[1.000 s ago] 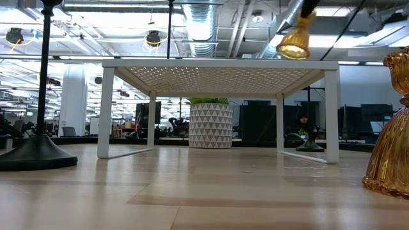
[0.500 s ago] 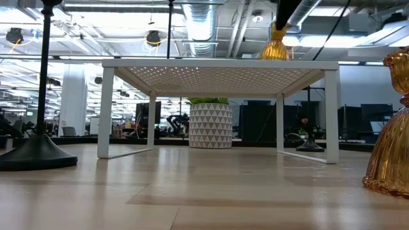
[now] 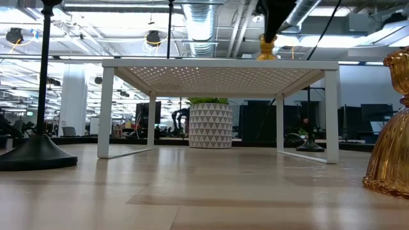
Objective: Pick & Place candle stick holders
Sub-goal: Put the top gold vase on the shelf, then put the top black candle holder on the shelf
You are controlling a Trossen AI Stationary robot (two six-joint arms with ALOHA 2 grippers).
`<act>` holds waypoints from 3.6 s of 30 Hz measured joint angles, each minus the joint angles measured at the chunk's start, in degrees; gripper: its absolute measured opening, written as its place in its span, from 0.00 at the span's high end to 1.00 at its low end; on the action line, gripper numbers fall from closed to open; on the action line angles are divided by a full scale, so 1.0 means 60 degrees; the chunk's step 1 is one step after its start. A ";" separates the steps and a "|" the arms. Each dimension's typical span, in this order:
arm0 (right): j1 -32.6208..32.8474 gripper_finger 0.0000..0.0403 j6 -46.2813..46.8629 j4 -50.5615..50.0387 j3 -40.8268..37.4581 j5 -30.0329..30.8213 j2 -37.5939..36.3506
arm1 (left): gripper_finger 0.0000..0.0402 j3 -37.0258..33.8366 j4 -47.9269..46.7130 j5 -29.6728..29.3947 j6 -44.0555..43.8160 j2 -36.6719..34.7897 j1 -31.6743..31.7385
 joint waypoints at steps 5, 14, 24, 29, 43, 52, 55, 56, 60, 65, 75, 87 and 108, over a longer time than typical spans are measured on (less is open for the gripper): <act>-0.0047 0.98 -0.0043 0.0266 0.0000 -0.0005 -0.0013 | 0.98 0.0000 0.0000 0.0000 0.0000 0.0000 0.0000; -0.0055 0.98 -0.0069 0.0244 0.0000 -0.0011 -0.0015 | 0.98 0.0000 -0.0005 0.0000 0.0000 0.0000 0.0000; -0.0028 0.98 0.0031 -0.0169 -0.0012 -0.0136 0.0302 | 0.98 0.0000 -0.0072 0.0000 0.0000 0.0000 0.0000; 0.0065 0.98 -0.0248 -0.0157 0.0047 0.0014 0.0676 | 0.98 0.0000 -0.0184 -0.0001 -0.0030 -0.0004 0.0000; 0.0102 0.76 -0.0076 0.0306 0.0007 -0.0441 0.0603 | 0.98 0.0000 -0.0361 -0.0004 -0.0295 0.0055 -0.0018; 0.0082 0.52 -0.0006 0.0215 0.0080 0.0047 0.0594 | 0.98 0.0000 -0.0361 -0.0004 -0.0321 0.0055 -0.0018; 0.0080 0.50 0.0013 -0.0067 0.0080 0.0179 0.0590 | 0.98 0.0000 -0.0364 -0.0002 -0.0335 0.0055 -0.0018; 0.0080 0.50 0.0010 -0.0133 0.0080 0.0213 0.0590 | 0.98 0.0000 -0.0364 -0.0004 -0.0335 0.0055 -0.0018; 0.0080 0.52 0.0013 -0.0248 0.0218 0.0222 0.0590 | 0.98 0.0000 -0.0367 -0.0004 -0.0335 0.0055 -0.0018; 0.0080 0.56 -0.0029 -0.0397 0.0890 0.0248 0.0568 | 0.98 0.0000 -0.0384 -0.0004 -0.0331 0.0055 -0.0018; 0.0183 0.65 0.0299 -0.1121 0.3051 0.0251 0.0568 | 0.98 0.0000 -0.0386 -0.0004 -0.0331 0.0055 -0.0018; 0.1278 0.95 0.0796 -0.1124 0.4767 0.0259 0.0370 | 0.98 0.0000 -0.0390 -0.0004 -0.0331 0.0055 -0.0018; 0.1727 1.00 0.1794 -0.1122 0.4779 0.1285 -0.1941 | 0.98 0.0000 -0.0397 -0.0001 -0.0331 0.0058 -0.0019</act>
